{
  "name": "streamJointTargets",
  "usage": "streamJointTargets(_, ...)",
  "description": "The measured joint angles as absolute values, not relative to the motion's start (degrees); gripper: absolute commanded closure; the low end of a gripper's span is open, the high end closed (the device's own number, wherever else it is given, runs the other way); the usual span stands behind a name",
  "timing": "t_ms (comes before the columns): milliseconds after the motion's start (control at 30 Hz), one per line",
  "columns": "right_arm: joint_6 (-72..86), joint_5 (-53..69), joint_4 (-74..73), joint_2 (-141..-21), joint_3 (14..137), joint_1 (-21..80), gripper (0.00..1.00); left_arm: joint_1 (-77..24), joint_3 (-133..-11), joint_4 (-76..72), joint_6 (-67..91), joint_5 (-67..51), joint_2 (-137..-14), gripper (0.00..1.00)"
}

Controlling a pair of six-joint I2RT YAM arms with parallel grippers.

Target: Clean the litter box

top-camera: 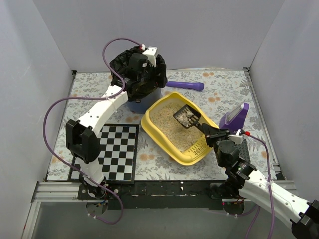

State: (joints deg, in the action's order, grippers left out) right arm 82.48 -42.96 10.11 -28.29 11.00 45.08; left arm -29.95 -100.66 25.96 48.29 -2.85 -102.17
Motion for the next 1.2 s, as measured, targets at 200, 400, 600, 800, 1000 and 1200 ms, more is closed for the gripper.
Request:
streamJointTargets(200, 82.1, -40.7, 8.3, -28.4, 12.9, 45.1, 0.99, -30.0, -99.5, 24.9, 49.6, -3.5, -99.3, 0.02)
streamJointTargets(400, 81.4, -39.1, 9.0, -27.1, 13.3, 45.1, 0.99, -30.0, -96.7, 22.1, 51.5, -3.3, -89.2, 0.02)
streamJointTargets(600, 80.6, -37.8, 9.5, -26.2, 13.3, 45.1, 0.99, -30.0, -88.0, 20.3, 56.9, 2.0, -73.5, 0.02)
streamJointTargets(800, 80.3, -36.0, 9.3, -26.5, 13.9, 45.1, 0.99, -30.0, -73.8, 21.6, 63.7, 3.8, -58.5, 0.02)
streamJointTargets(1000, 79.4, -34.1, 9.0, -29.3, 17.4, 45.1, 0.99, -30.0, -58.7, 24.3, 68.2, 3.8, -50.3, 0.02)
streamJointTargets(1200, 81.2, -33.6, 7.1, -35.2, 26.7, 45.1, 0.99, -30.0, -51.7, 25.9, 71.0, 3.0, -53.5, 0.02)
